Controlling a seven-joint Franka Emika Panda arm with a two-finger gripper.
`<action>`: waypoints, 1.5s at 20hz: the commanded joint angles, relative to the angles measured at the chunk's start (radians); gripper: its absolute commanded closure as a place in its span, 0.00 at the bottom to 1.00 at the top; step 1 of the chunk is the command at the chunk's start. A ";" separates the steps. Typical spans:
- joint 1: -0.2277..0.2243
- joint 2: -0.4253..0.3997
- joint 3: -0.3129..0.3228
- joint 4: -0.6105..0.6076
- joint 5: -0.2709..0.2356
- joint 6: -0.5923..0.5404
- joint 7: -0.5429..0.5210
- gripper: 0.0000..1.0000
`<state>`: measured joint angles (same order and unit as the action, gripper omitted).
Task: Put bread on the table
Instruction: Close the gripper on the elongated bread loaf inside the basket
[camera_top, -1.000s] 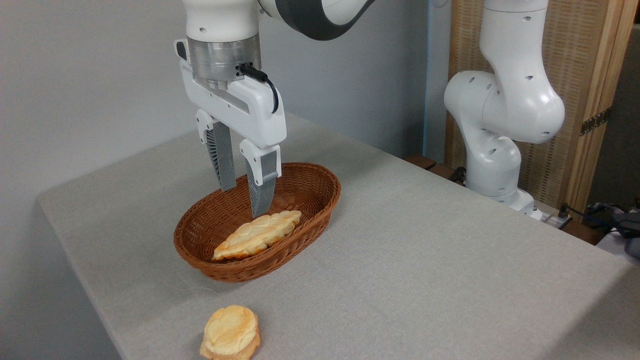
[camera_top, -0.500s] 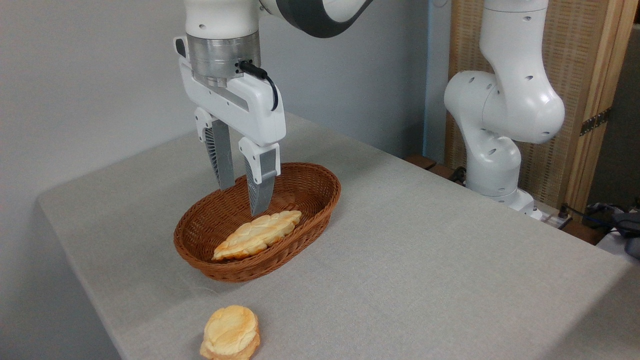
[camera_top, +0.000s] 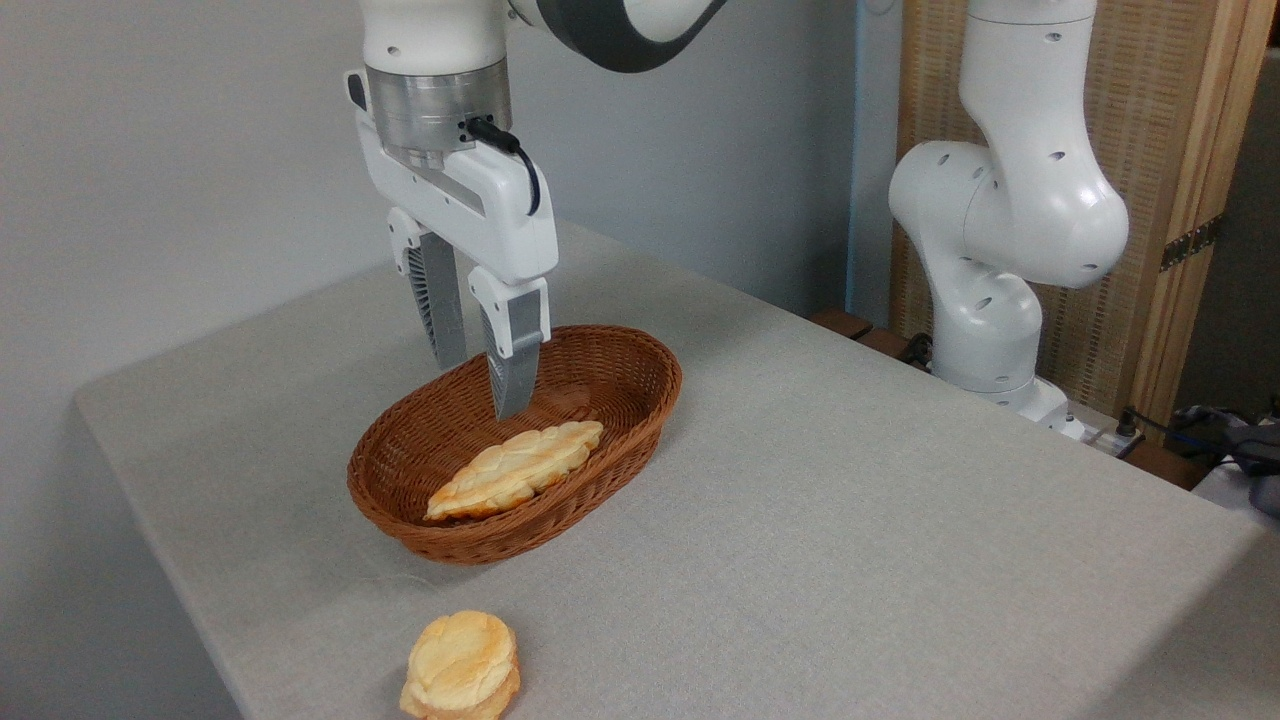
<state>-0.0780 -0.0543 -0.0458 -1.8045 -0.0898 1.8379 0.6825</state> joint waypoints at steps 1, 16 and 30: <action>-0.014 -0.024 -0.012 -0.047 -0.007 -0.020 -0.023 0.00; -0.040 -0.012 -0.089 -0.314 -0.008 0.227 -0.081 0.00; -0.040 0.042 -0.114 -0.328 0.007 0.270 -0.077 0.25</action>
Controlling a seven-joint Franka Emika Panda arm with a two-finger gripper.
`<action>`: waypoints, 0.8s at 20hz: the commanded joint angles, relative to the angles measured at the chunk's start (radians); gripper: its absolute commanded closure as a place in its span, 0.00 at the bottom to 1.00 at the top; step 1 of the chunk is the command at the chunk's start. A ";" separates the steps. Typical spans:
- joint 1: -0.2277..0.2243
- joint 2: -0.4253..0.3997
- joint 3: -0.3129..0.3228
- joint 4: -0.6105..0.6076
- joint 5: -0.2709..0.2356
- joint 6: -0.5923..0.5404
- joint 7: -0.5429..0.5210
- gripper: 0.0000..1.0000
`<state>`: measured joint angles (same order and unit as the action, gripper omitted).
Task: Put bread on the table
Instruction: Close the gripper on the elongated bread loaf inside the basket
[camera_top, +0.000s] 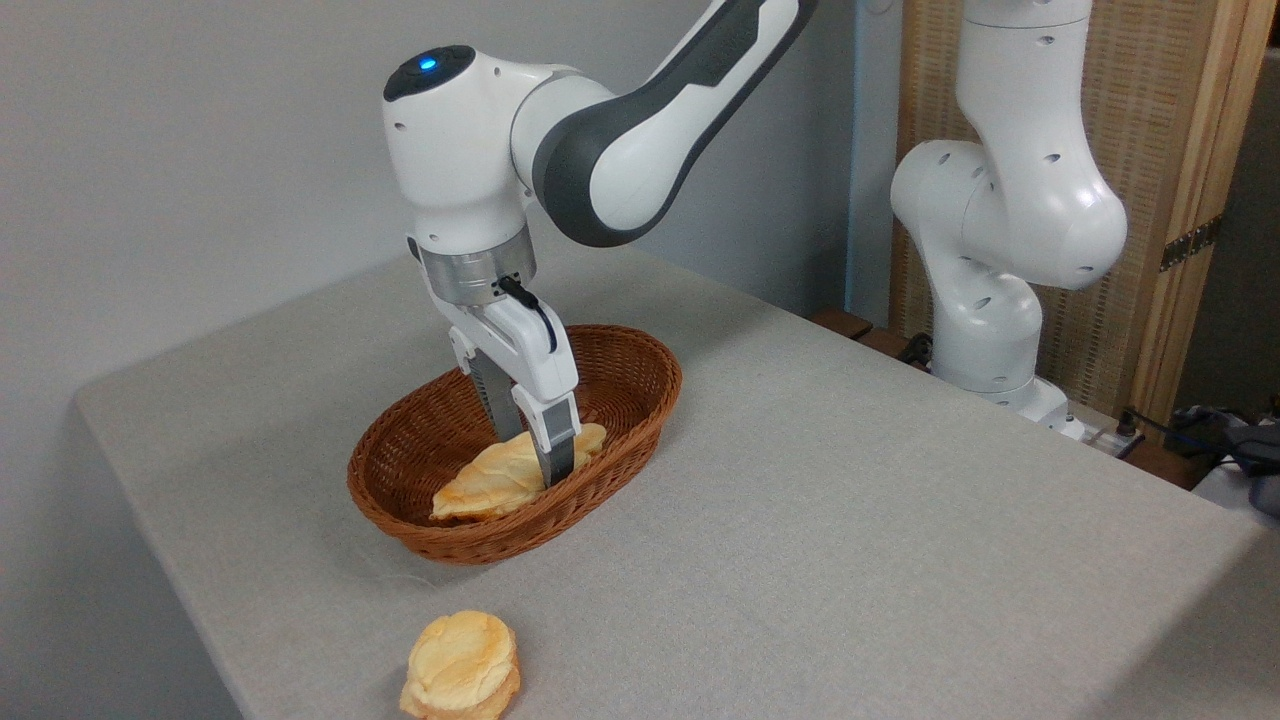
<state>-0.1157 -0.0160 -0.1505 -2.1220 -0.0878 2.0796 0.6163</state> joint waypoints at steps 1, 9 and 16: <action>-0.001 0.002 -0.009 -0.010 0.005 0.028 -0.009 0.43; 0.001 -0.002 -0.008 -0.010 0.005 0.028 -0.004 0.68; 0.002 -0.005 -0.008 -0.009 0.005 0.027 -0.004 0.67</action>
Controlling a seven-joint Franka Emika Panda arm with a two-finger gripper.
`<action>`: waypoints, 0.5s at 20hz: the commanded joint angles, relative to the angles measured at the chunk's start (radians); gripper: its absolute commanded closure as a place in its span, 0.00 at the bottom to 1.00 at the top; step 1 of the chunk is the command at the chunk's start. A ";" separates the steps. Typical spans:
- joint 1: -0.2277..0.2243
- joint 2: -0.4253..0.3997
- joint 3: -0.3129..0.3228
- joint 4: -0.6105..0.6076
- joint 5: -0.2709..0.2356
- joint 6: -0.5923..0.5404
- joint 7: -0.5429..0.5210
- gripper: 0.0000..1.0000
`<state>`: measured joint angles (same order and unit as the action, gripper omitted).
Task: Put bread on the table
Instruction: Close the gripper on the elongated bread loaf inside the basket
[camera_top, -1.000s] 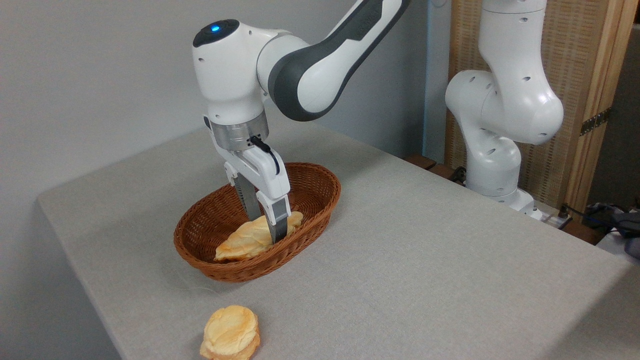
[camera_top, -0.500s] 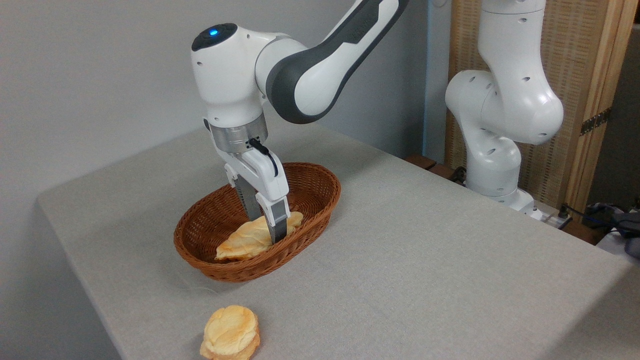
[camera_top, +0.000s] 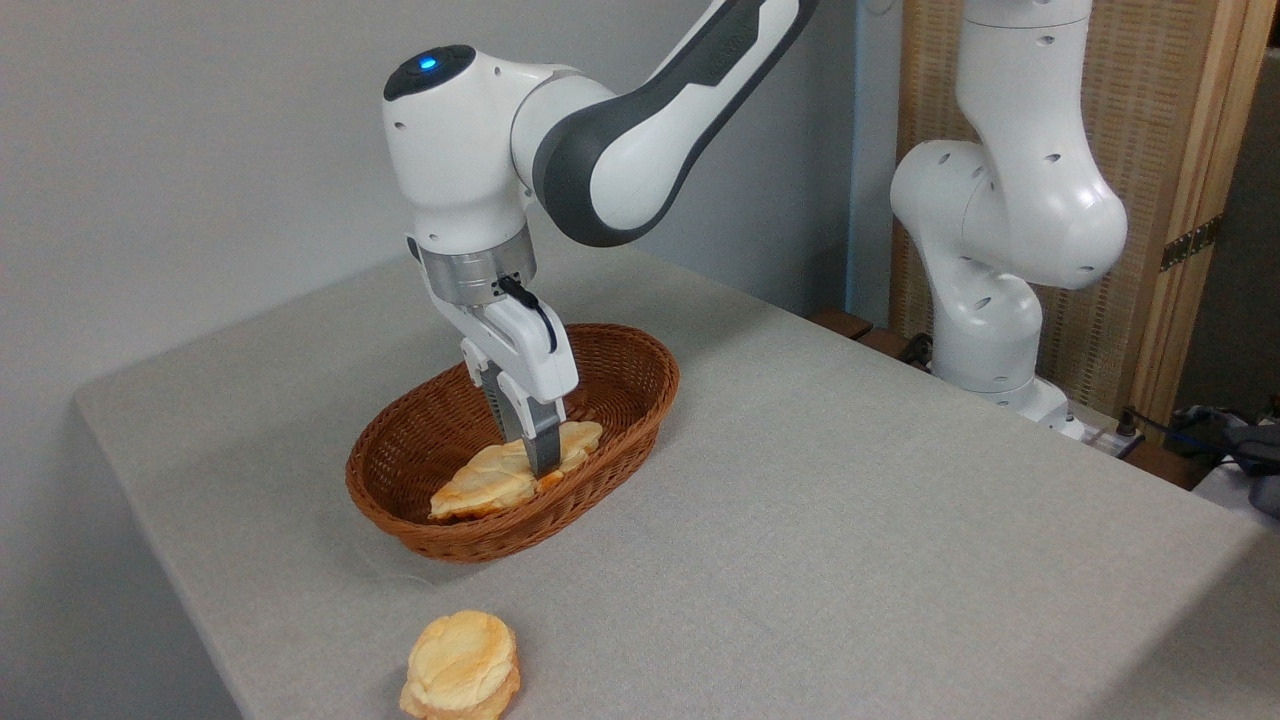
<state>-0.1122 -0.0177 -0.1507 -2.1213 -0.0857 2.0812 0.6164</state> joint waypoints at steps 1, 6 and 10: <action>-0.001 -0.004 -0.006 -0.009 0.003 0.025 -0.006 0.67; -0.001 -0.021 -0.006 -0.005 0.000 0.023 -0.015 0.67; -0.001 -0.037 -0.007 0.006 -0.009 0.019 -0.021 0.67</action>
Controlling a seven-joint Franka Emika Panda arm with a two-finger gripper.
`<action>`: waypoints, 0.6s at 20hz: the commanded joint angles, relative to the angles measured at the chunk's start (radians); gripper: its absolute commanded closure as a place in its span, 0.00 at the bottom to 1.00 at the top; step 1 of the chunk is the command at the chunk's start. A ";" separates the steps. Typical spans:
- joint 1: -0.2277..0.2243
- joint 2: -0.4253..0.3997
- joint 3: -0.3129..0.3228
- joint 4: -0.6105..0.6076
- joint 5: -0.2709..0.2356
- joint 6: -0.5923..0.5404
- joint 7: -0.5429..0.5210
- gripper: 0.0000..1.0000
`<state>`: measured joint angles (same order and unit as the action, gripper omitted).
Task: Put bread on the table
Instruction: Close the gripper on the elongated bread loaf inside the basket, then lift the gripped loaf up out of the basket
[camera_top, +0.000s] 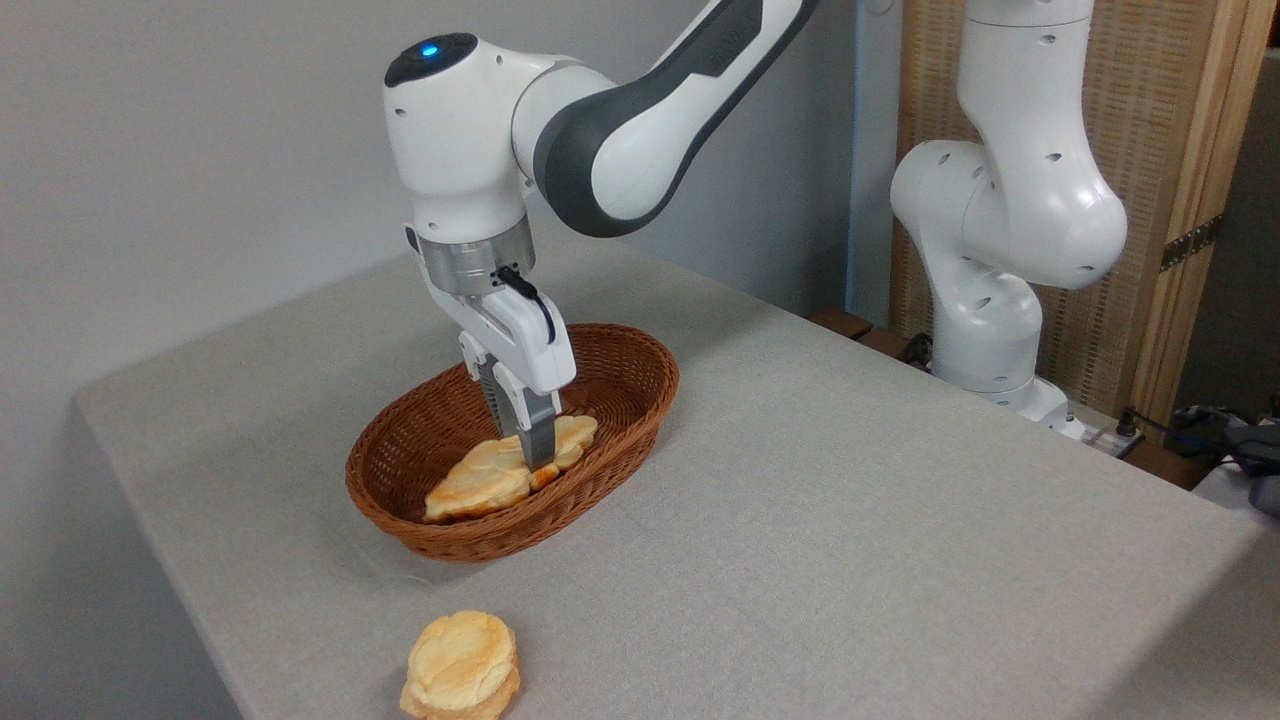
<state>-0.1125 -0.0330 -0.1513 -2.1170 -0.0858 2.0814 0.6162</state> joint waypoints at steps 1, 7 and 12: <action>-0.001 -0.022 -0.008 0.003 -0.011 0.019 -0.027 0.66; -0.004 -0.042 -0.011 0.023 -0.012 0.016 -0.055 0.65; -0.004 -0.061 -0.008 0.040 -0.014 -0.003 -0.061 0.65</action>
<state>-0.1149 -0.0690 -0.1620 -2.0843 -0.0881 2.0814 0.5705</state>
